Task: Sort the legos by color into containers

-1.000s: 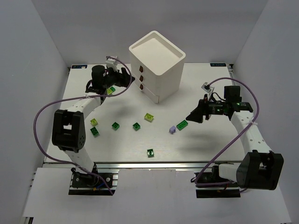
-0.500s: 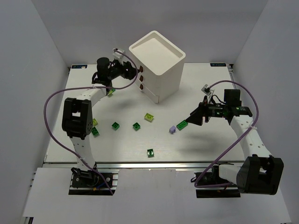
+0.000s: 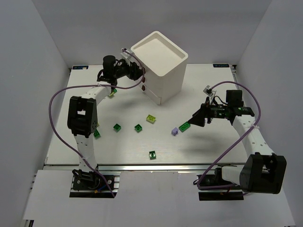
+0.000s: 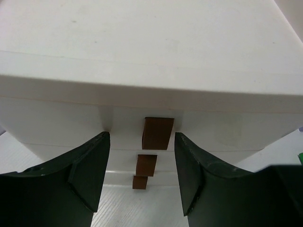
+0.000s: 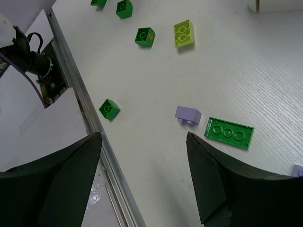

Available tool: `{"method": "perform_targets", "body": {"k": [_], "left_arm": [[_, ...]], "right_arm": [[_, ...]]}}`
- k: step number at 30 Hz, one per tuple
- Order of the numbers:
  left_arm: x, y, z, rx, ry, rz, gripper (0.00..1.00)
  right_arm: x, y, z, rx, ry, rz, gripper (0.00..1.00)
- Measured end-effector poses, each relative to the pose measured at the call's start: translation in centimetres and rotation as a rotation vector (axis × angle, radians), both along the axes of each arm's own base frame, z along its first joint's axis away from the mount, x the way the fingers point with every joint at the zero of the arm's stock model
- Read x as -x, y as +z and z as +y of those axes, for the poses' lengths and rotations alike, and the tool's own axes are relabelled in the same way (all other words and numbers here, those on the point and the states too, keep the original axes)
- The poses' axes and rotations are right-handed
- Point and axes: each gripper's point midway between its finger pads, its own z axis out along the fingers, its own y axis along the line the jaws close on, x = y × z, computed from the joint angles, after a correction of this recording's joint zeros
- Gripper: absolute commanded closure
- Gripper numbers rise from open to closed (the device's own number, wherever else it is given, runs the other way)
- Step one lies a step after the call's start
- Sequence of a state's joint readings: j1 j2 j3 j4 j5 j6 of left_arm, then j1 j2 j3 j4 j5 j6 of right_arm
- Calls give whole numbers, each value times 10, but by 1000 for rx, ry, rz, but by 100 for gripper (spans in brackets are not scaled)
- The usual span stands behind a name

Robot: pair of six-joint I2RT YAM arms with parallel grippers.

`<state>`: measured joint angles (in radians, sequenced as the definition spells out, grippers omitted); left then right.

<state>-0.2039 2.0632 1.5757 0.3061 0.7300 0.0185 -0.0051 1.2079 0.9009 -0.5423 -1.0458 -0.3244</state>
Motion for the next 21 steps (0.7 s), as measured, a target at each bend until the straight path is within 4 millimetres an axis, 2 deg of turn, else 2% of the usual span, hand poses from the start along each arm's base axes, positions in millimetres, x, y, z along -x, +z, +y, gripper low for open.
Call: {"method": "perform_targets", "body": {"k": [8, 11, 14, 15, 16, 21], "left_arm": [[-1, -11, -8, -8, -17, 22, 38], [-4, -11, -9, -5, -15, 27, 47], [-4, -11, -10, -5, -16, 36, 60], [-4, -10, -12, -2, -17, 37, 70], [-4, -9, -13, -1, -18, 38, 76], [-9, -4, -16, 21, -9, 51, 99]], "right_arm": [[-3, -6, -1, 9, -6, 19, 23], [-3, -7, -2, 13, -10, 21, 23], [-4, -8, -2, 18, -13, 20, 23], [-4, -8, -2, 20, -14, 20, 23], [-4, -8, -2, 21, -15, 19, 23], [-5, -9, -3, 28, -12, 8, 23]]}}
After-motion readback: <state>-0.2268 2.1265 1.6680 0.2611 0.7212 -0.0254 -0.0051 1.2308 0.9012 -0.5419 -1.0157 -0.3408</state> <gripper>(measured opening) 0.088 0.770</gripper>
